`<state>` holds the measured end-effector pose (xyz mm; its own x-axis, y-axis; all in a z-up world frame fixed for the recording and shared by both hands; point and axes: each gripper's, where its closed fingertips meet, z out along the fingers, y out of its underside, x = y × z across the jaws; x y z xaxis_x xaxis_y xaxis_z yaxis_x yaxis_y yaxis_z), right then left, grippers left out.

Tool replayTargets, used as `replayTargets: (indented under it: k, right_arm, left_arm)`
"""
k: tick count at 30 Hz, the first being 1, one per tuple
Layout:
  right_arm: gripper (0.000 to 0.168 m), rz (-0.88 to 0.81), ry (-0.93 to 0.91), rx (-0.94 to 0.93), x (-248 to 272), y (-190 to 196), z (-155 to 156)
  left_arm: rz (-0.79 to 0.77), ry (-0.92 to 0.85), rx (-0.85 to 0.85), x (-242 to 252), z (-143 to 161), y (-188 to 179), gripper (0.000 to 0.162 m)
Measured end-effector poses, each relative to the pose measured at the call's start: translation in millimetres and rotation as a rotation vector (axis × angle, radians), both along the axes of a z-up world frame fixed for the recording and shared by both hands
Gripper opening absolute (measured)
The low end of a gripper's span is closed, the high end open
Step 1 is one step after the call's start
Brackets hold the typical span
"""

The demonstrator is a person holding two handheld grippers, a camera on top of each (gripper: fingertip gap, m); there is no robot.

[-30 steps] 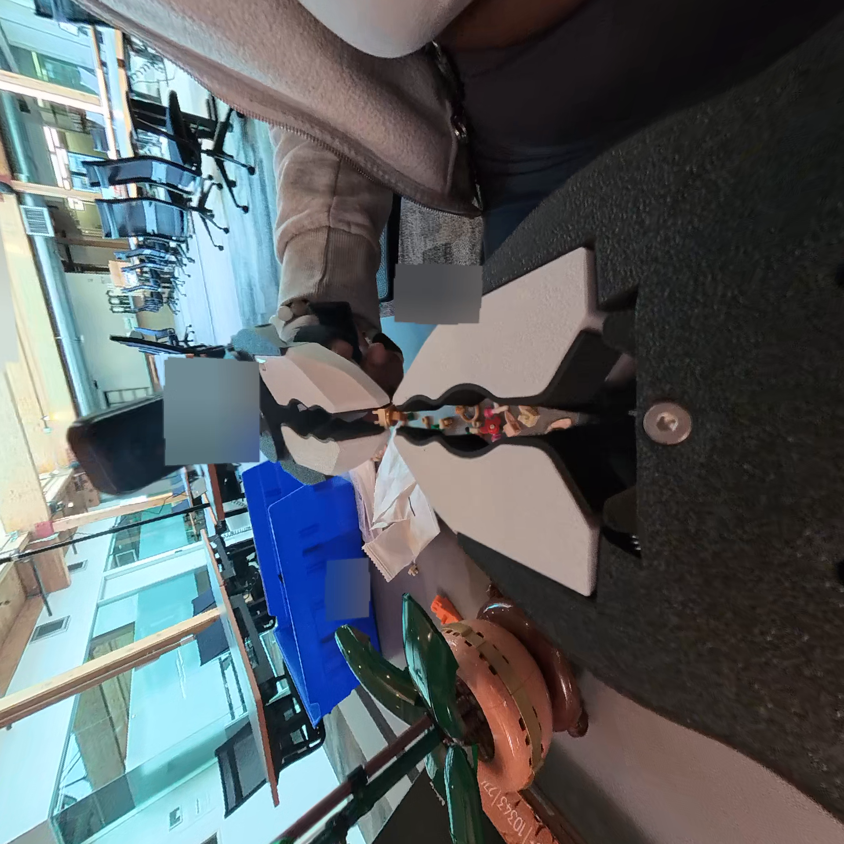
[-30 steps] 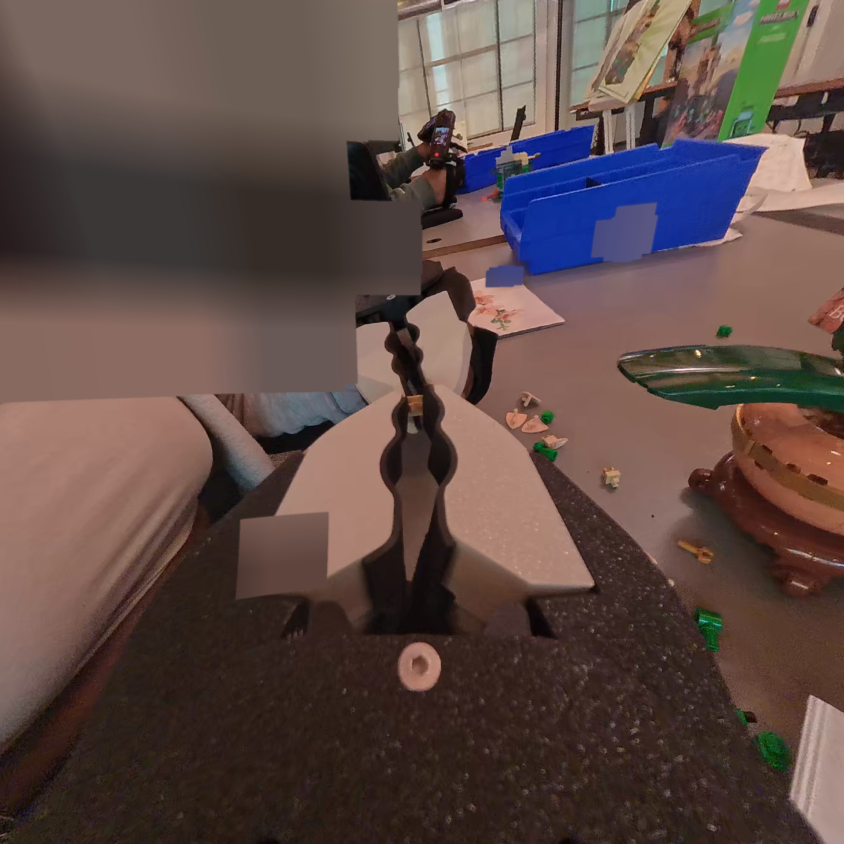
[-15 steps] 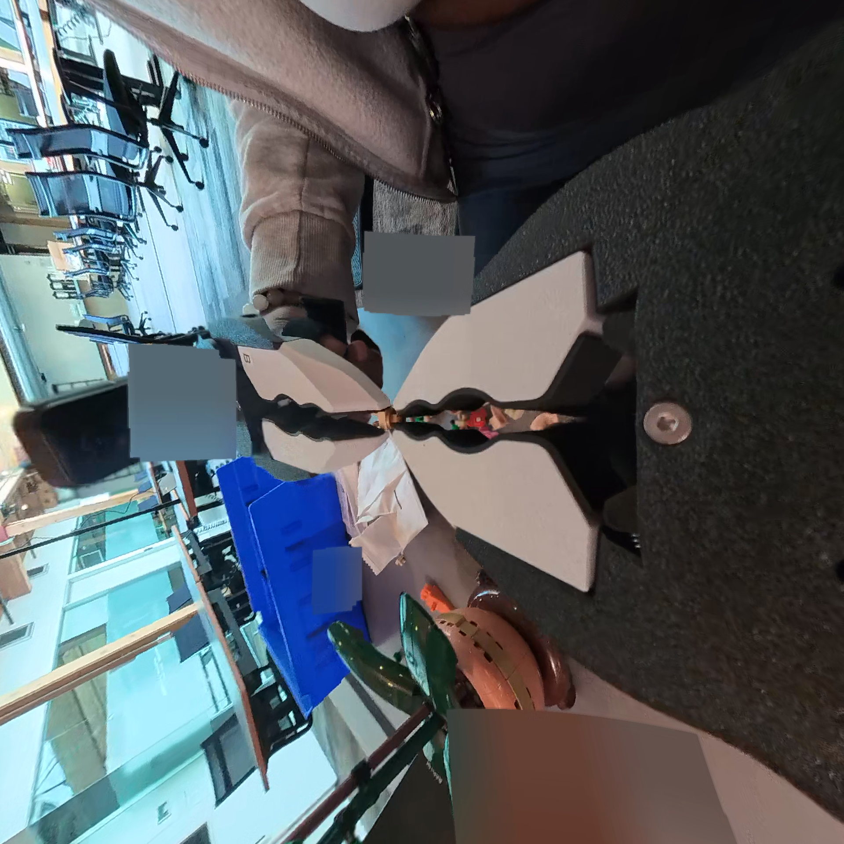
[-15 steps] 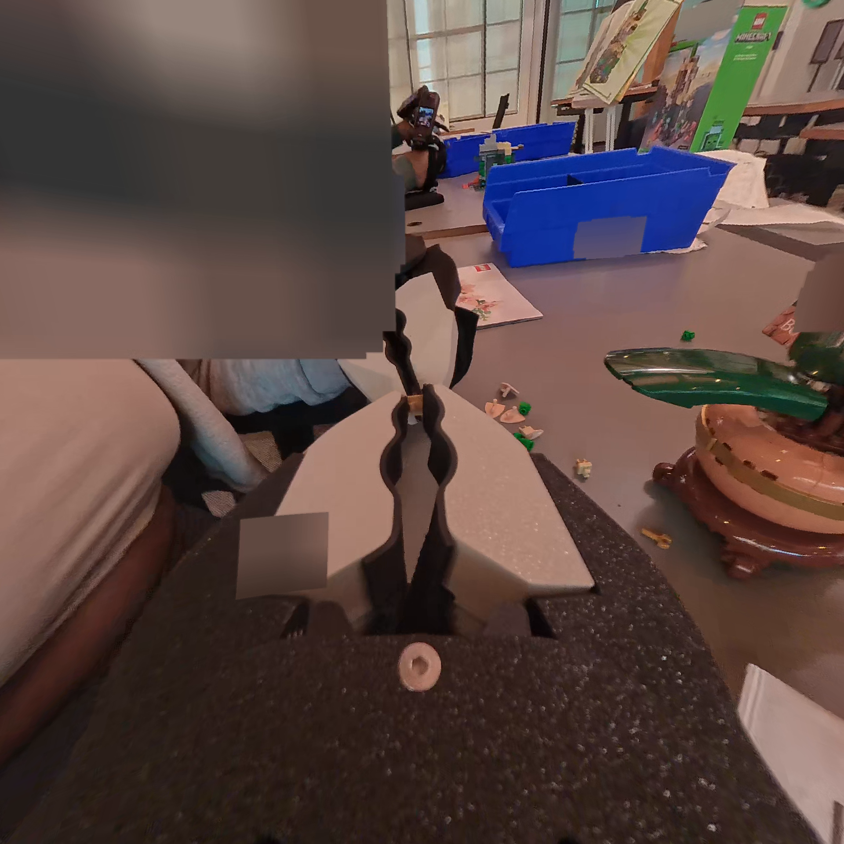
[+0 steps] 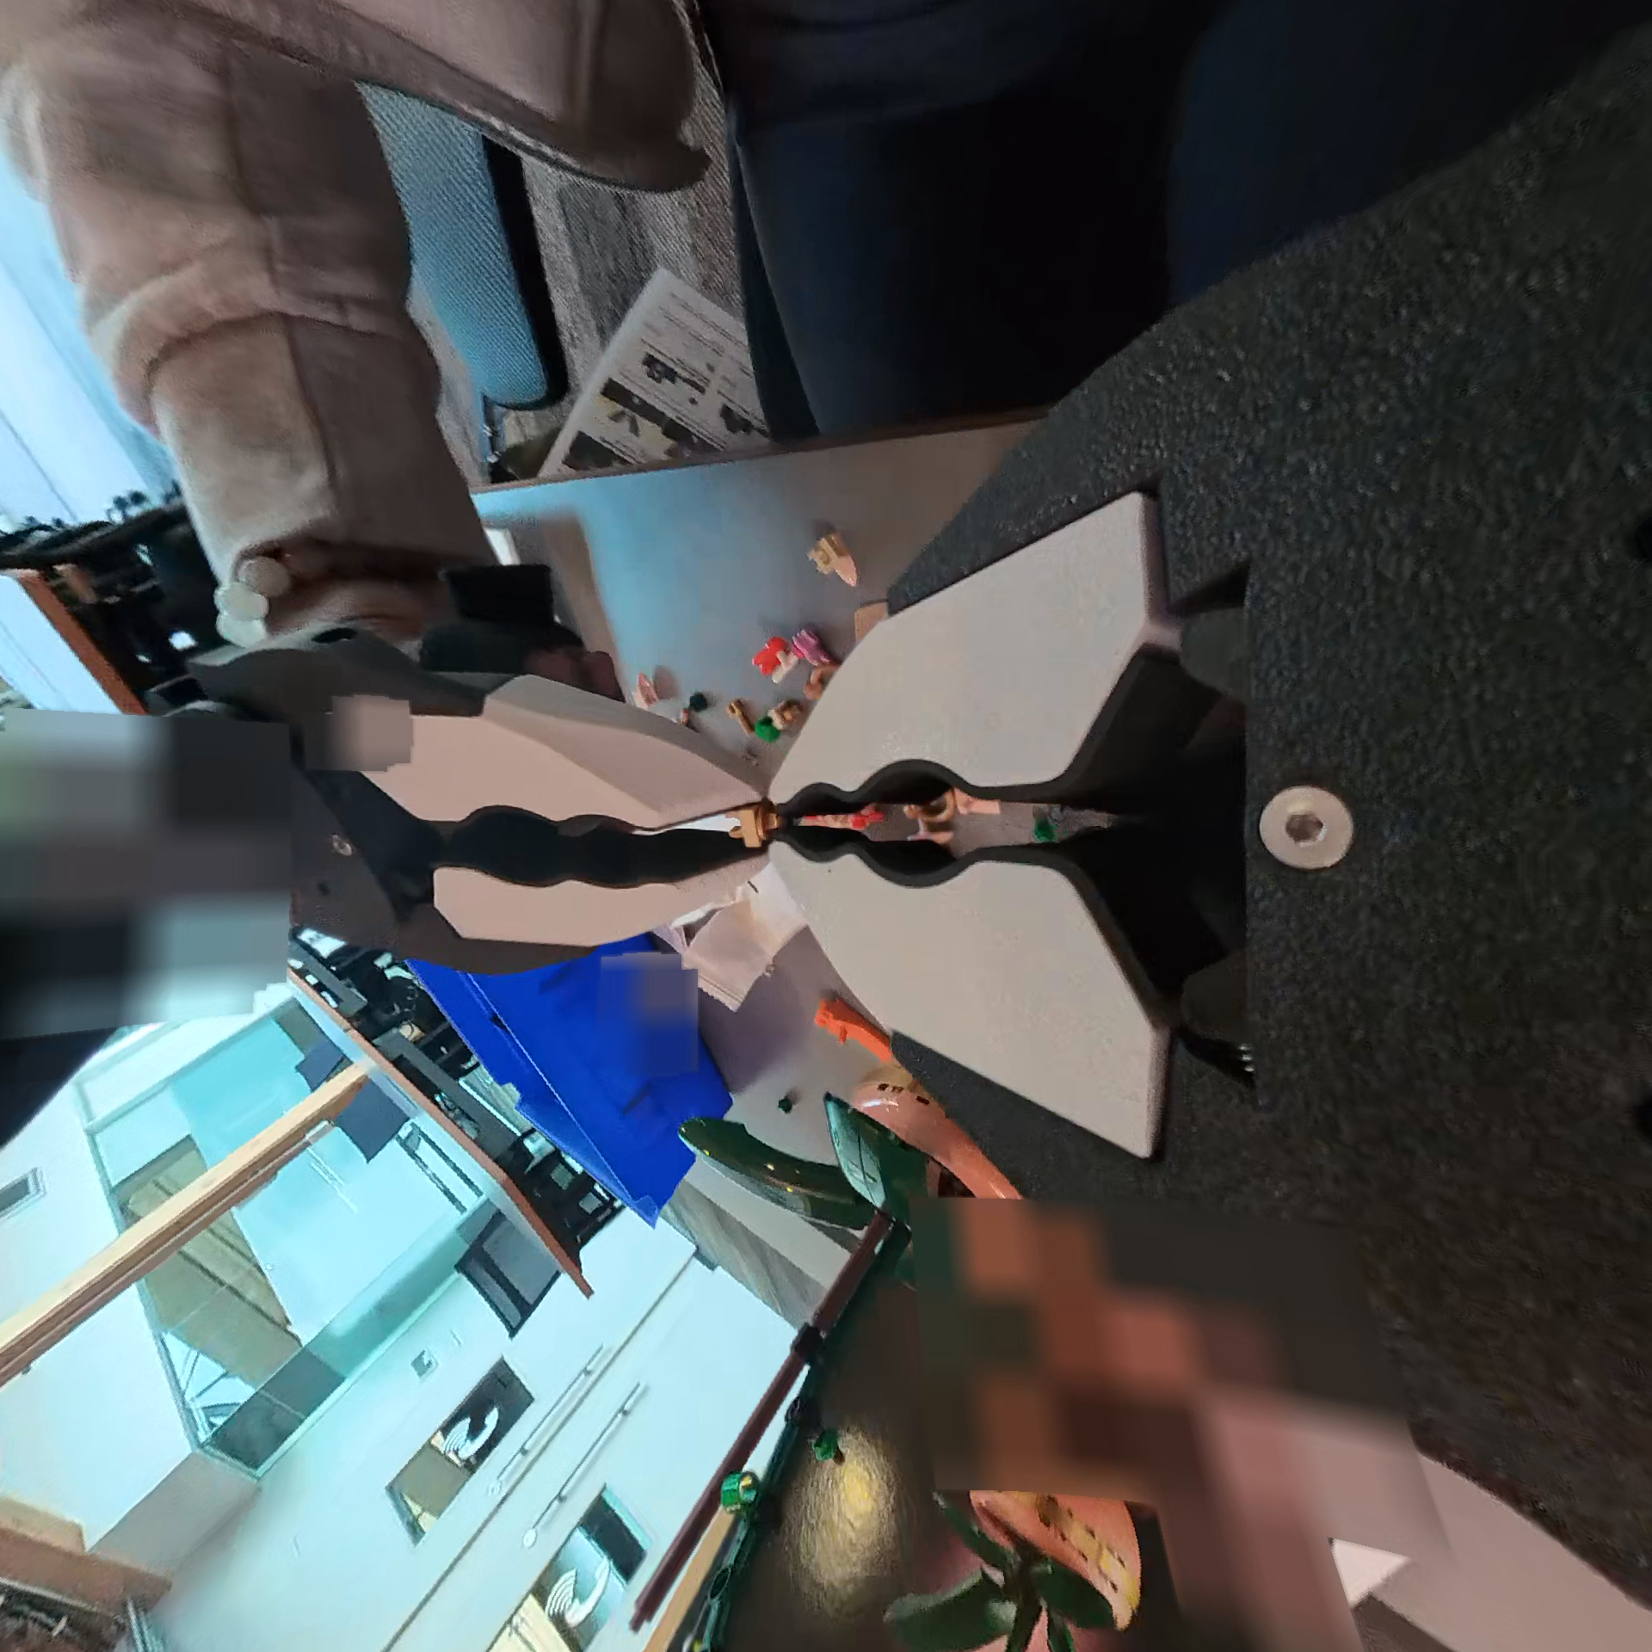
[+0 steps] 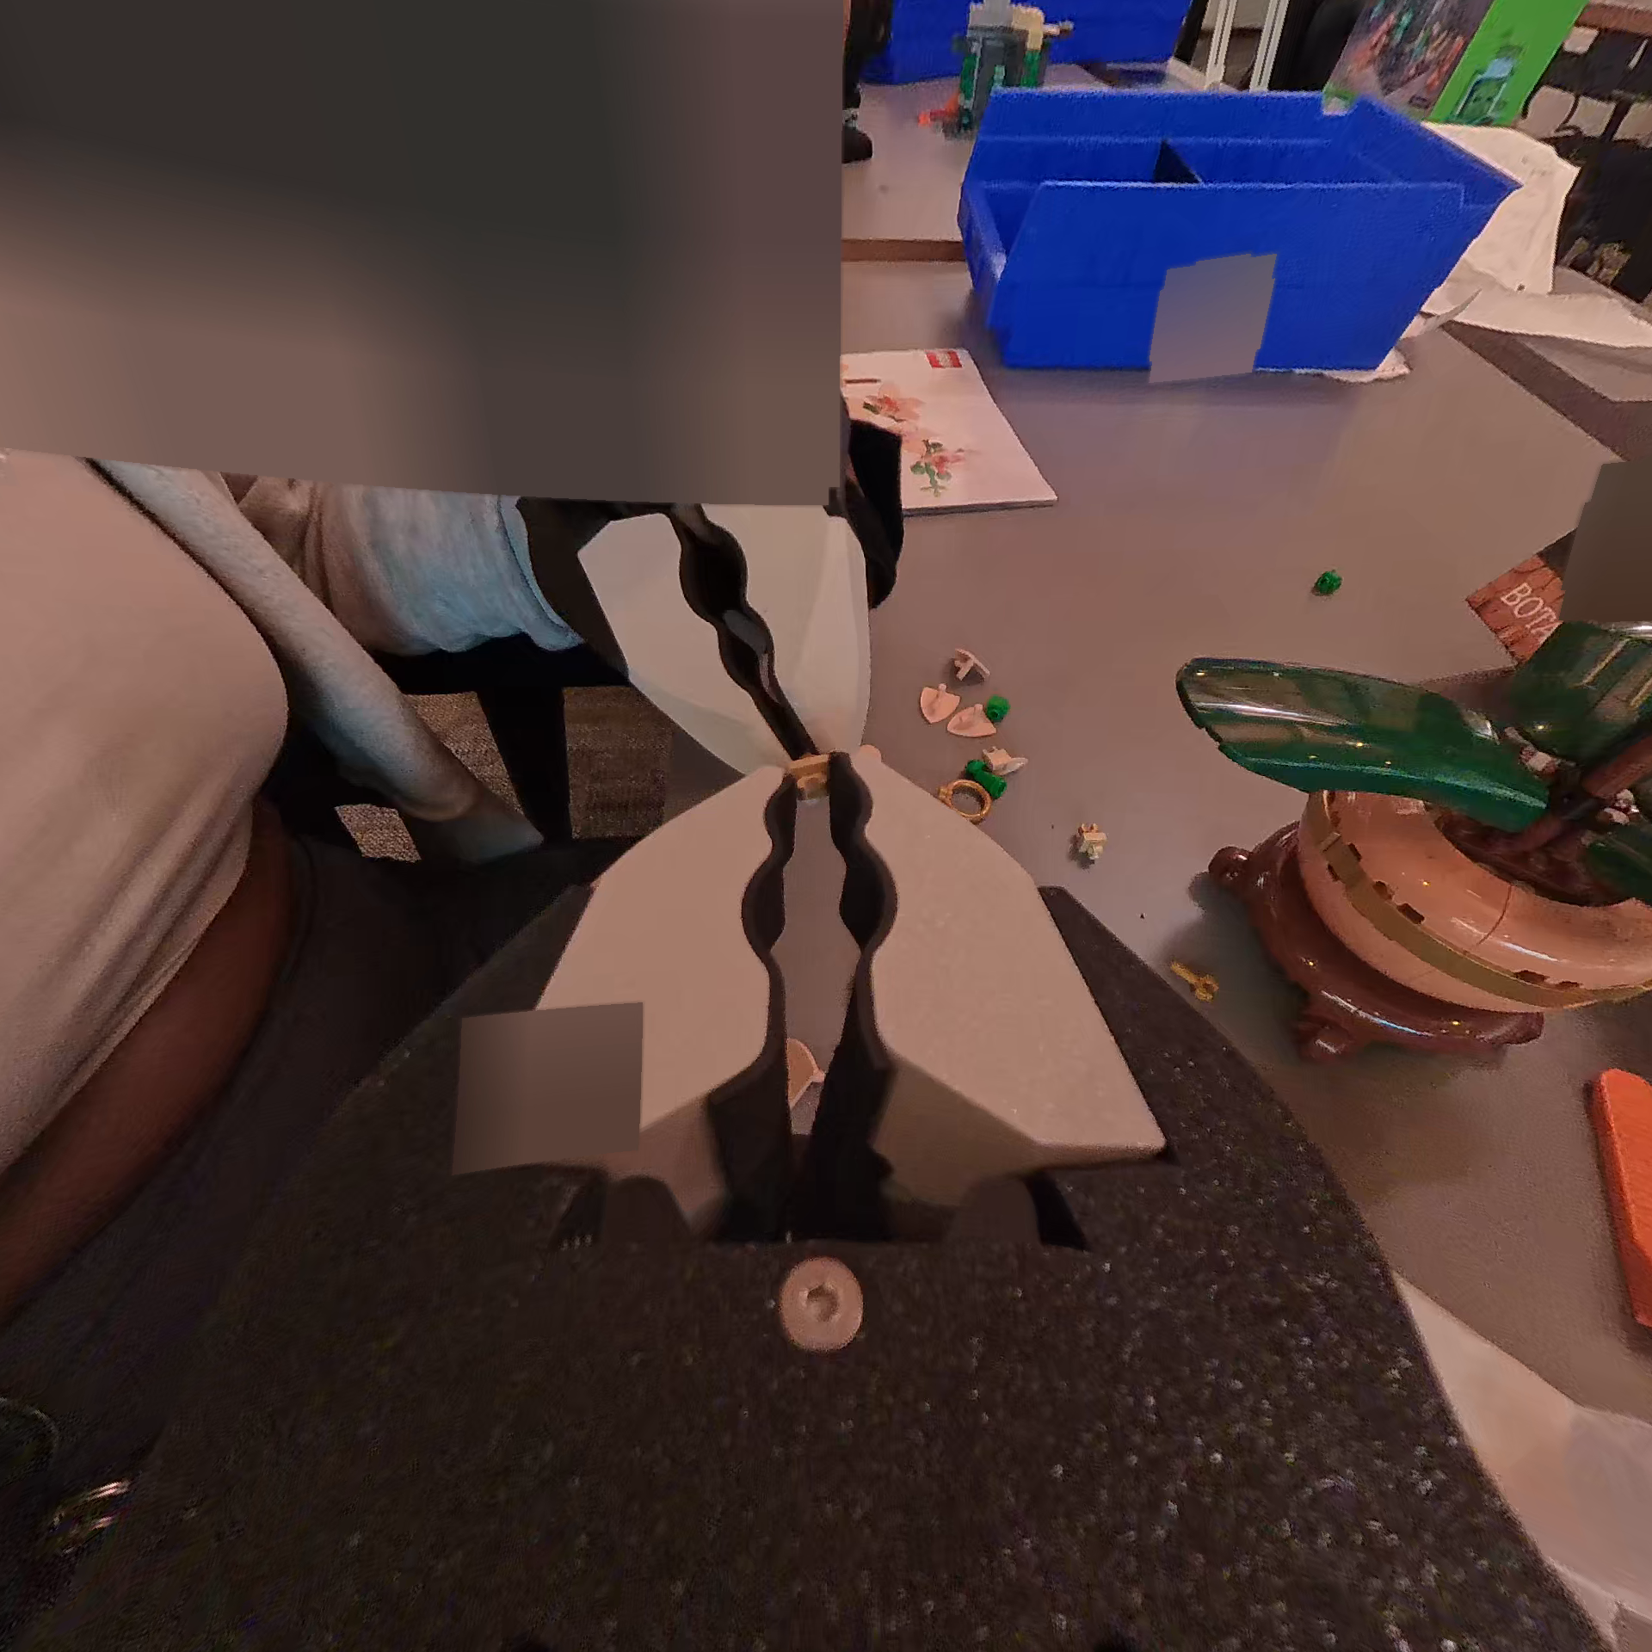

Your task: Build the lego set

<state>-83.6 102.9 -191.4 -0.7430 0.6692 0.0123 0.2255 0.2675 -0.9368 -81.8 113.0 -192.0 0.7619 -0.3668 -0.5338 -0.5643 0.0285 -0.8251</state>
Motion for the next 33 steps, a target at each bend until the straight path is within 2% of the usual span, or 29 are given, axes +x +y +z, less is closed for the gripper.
replayTargets:
  k: [3,5,8,12,14,15,16,19,21,23,26,27,33]
  right_arm:
    - [0.006,0.005,0.021,0.088,-1,2,-4]
    - [0.006,0.025,0.100,0.224,1,1,-5]
    - [0.006,0.101,0.285,0.518,9,-3,0]
    - [0.005,0.226,0.550,0.834,18,-13,12]
    - [0.005,0.243,0.587,0.803,20,-18,17]
    - [0.005,0.235,0.504,0.724,20,-19,12]
    - [0.005,0.203,0.451,0.645,18,-18,9]
    - [0.005,0.102,0.365,0.365,11,-9,14]
    - [0.006,0.066,0.360,0.276,9,-1,18]
    - [0.006,0.081,0.450,0.342,12,-1,20]
    - [0.005,0.124,0.618,0.519,16,-11,25]
    - [0.005,0.126,0.664,0.562,16,-12,28]
    - [0.006,0.134,0.811,0.764,18,-11,36]
  left_arm:
    - [0.027,0.017,-0.028,-1,-3,1,0.001]
    - [-0.013,-0.086,-0.081,2,-4,-1,0.001]
    - [-0.151,-0.399,-0.187,12,0,-7,0.003]
    - [-0.393,-0.864,-0.418,23,10,-20,0.002]
    - [-0.481,-1.110,-0.438,14,24,-22,0.000]
    - [-0.490,-1.187,-0.409,7,30,-20,0.000]
    - [-0.458,-1.185,-0.381,2,29,-17,0.000]
    - [-0.312,-0.961,-0.313,-6,12,-13,0.003]
    - [-0.336,-0.901,-0.324,2,12,-21,0.026]
    - [-0.364,-0.971,-0.373,11,18,-22,0.035]
    - [-0.476,-1.264,-0.468,15,34,-19,0.008]
    - [-0.493,-1.318,-0.487,15,36,-18,0.006]
    - [-0.568,-1.443,-0.543,22,42,-18,0.009]
